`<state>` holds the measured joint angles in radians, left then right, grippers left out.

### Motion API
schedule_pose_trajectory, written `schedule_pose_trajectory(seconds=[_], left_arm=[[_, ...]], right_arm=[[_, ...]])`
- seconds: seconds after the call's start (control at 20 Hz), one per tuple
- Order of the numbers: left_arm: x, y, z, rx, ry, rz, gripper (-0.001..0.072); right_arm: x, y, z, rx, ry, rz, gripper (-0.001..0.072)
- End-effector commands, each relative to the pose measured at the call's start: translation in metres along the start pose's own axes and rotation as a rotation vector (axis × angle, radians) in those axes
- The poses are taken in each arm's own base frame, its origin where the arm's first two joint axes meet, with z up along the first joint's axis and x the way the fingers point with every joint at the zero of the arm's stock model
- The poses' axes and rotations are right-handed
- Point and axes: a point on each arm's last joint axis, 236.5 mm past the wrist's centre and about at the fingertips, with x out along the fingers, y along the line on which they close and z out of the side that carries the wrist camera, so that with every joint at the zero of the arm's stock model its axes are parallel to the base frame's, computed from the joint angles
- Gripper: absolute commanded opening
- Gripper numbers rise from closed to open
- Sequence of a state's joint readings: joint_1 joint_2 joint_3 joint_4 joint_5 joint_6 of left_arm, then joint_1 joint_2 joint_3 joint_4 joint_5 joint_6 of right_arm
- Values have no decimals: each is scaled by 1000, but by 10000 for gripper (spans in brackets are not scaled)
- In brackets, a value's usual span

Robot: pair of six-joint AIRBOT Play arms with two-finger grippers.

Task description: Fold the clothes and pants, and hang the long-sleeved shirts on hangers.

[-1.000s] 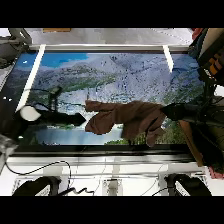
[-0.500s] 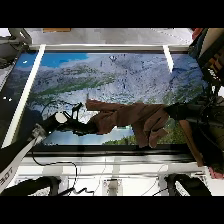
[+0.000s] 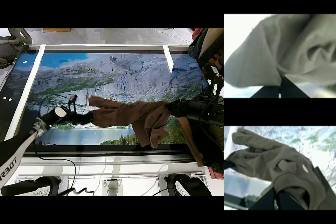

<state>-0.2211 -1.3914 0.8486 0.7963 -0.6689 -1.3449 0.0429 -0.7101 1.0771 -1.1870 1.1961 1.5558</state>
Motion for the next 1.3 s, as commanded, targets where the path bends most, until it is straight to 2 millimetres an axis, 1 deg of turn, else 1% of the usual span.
schedule_pose_trajectory(seconds=[0.0, 0.05, 0.1, 0.15, 0.2, 0.3, 0.35, 0.45, 0.55, 0.65, 0.7, 0.75, 0.8, 0.85, 0.9, 0.95, 1.0, 1.05, 1.1, 1.15, 1.2, 1.25], left_arm=[[-52, -8, 75, 29, -198, -25, 20], [-78, -11, 97, 48, -271, -31, 20], [-111, -16, 119, 71, -357, -35, 20], [-144, -21, 136, 99, -440, -35, 20], [-183, -27, 151, 136, -531, -30, 20], [-261, -39, 167, 213, -709, -3, 20], [-298, -45, 169, 239, -797, 12, 20], [-377, -60, 165, 299, -1003, 60, 20], [-456, -80, 148, 379, -1232, 129, 20], [-526, -100, 123, 446, -1450, 200, 20], [-558, -111, 107, 480, -1554, 236, 20], [-584, -120, 90, 506, -1644, 269, 20], [-604, -127, 75, 523, -1710, 292, 20], [-621, -135, 60, 541, -1771, 310, 20], [-632, -141, 47, 559, -1812, 326, 20], [-641, -146, 35, 581, -1841, 349, 20], [-644, -148, 29, 600, -1850, 373, 20], [-645, -148, 28, 617, -1850, 402, 20], [-642, -145, 31, 624, -1837, 422, 20], [-633, -140, 41, 621, -1799, 423, 19], [-616, -134, 55, 617, -1733, 417, 19], [-587, -123, 74, 603, -1622, 391, 19]], right_arm=[[-2, -5, 29, -10, -125, -24, 17], [-4, -5, 42, -11, -177, -23, 17], [-7, -5, 56, -12, -239, -24, 17], [-11, -5, 68, -17, -293, -26, 17], [-15, -6, 81, -18, -351, -29, 17], [-24, -6, 103, -20, -450, -31, 17], [-29, -3, 110, -15, -483, -20, 17], [-38, 5, 117, -7, -511, 7, 18], [-52, 15, 123, -23, -520, 21, 17], [-73, 35, 126, -42, -518, 69, 17], [-87, 51, 126, -101, -520, 102, 17], [-106, 67, 124, -160, -531, 131, 17], [-126, 81, 122, -193, -543, 157, 17], [-144, 91, 117, -216, -554, 170, 17], [-161, 100, 112, -240, -567, 180, 17], [-180, 107, 107, -264, -590, 185, 17], [-197, 113, 104, -279, -629, 189, 17], [-212, 117, 104, -288, -674, 192, 17], [-225, 119, 107, -294, -723, 186, 17], [-231, 117, 111, -295, -754, 172, 16], [-228, 111, 116, -292, -759, 147, 17], [-214, 103, 120, -277, -727, 129, 16]])
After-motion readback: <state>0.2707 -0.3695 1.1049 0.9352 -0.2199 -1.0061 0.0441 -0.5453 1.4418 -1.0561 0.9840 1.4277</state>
